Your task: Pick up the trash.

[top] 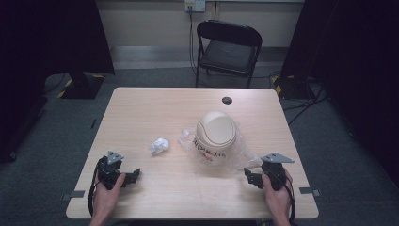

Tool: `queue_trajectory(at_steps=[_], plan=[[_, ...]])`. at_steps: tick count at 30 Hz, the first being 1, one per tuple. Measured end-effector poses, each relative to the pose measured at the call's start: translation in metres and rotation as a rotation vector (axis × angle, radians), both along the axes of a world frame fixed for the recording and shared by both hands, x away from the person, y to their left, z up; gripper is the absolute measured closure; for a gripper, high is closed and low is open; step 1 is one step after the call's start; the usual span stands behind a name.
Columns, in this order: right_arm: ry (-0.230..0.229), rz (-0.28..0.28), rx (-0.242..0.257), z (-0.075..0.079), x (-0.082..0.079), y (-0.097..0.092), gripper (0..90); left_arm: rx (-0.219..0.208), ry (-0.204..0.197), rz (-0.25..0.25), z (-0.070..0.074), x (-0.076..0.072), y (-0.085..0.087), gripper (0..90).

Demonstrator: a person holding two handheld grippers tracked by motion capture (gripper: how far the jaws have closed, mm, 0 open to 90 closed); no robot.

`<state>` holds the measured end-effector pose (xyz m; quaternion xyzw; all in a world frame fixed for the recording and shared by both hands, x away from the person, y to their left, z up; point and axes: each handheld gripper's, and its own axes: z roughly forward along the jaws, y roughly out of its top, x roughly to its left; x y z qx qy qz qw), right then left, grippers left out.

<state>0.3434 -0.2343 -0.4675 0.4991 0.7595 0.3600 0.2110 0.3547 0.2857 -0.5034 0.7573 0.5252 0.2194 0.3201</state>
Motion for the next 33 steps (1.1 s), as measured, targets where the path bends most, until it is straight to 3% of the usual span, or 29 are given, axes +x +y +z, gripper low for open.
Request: queue_trajectory(at_steps=[1, 8, 13, 19, 26, 33], plan=[[-0.014, 0.037, 0.023, 0.006, -0.003, 0.002, 17.1, 0.000, 0.000, 0.000, 0.000, 0.000, 0.000, 0.4], [-0.028, 0.114, 0.044, 0.018, -0.011, 0.013, 17.9, 0.000, 0.000, -0.001, 0.000, 0.000, 0.000, 0.4], [-0.011, 0.189, 0.064, 0.026, -0.009, 0.022, 22.0, 0.000, 0.000, -0.001, 0.000, 0.000, 0.000, 0.3], [-0.037, 0.225, 0.076, 0.035, -0.008, 0.031, 23.2, -0.001, 0.001, -0.004, 0.000, 0.000, 0.000, 0.3], [-0.061, 0.308, 0.101, 0.051, -0.006, 0.058, 23.7, 0.001, 0.001, -0.004, 0.000, 0.000, 0.000, 0.3], [-0.082, 0.347, 0.122, 0.067, -0.001, 0.074, 25.6, 0.000, 0.001, -0.005, 0.000, 0.000, 0.000, 0.3]])
